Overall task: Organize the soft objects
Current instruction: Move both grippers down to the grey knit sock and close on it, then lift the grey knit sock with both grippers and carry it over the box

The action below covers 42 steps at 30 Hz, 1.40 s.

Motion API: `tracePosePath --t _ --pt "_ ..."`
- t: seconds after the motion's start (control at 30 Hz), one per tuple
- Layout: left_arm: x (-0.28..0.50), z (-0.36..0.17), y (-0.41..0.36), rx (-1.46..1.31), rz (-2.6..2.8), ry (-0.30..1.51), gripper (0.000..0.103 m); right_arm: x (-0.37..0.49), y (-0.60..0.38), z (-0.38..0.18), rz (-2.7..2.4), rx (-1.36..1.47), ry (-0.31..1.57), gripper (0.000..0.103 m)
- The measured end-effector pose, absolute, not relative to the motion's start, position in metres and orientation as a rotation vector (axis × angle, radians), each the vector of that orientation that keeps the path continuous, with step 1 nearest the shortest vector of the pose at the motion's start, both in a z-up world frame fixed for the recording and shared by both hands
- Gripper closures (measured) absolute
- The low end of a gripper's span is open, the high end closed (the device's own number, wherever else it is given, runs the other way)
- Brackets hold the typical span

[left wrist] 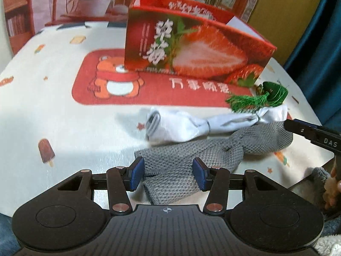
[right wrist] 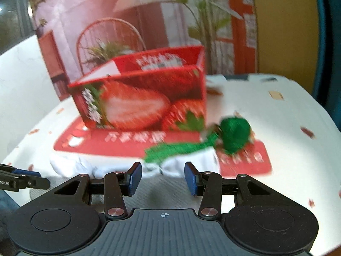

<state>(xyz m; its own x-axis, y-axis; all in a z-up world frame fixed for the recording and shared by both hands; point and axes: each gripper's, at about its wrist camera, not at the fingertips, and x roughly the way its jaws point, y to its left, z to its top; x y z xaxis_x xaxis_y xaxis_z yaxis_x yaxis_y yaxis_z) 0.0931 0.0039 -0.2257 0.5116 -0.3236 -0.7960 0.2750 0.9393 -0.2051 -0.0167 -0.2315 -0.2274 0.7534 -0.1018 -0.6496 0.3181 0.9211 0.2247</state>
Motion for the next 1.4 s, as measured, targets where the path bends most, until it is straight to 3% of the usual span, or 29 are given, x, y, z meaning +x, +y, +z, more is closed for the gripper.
tracePosePath --t 0.27,0.47,0.6,0.8,1.13,1.4 --pt "0.096 -0.238 0.000 -0.057 -0.372 1.003 0.044 -0.012 -0.240 -0.244 -0.276 0.368 0.767 0.055" --pt "0.096 -0.239 -0.006 -0.015 -0.367 0.990 0.046 -0.004 -0.235 -0.252 -0.238 0.364 0.810 0.053" --pt "0.097 -0.240 -0.004 -0.010 -0.344 0.975 0.068 -0.002 -0.232 -0.253 -0.213 0.359 0.822 0.063" --pt "0.099 -0.240 0.001 -0.041 -0.322 0.963 0.080 0.002 -0.227 -0.254 -0.173 0.342 0.834 0.076" --pt "0.107 -0.241 0.016 -0.119 -0.228 0.948 0.081 0.011 -0.215 -0.255 -0.091 0.309 0.831 0.086" --pt "0.106 -0.242 0.013 -0.097 -0.233 0.943 0.080 0.013 -0.215 -0.257 -0.088 0.304 0.833 0.087"
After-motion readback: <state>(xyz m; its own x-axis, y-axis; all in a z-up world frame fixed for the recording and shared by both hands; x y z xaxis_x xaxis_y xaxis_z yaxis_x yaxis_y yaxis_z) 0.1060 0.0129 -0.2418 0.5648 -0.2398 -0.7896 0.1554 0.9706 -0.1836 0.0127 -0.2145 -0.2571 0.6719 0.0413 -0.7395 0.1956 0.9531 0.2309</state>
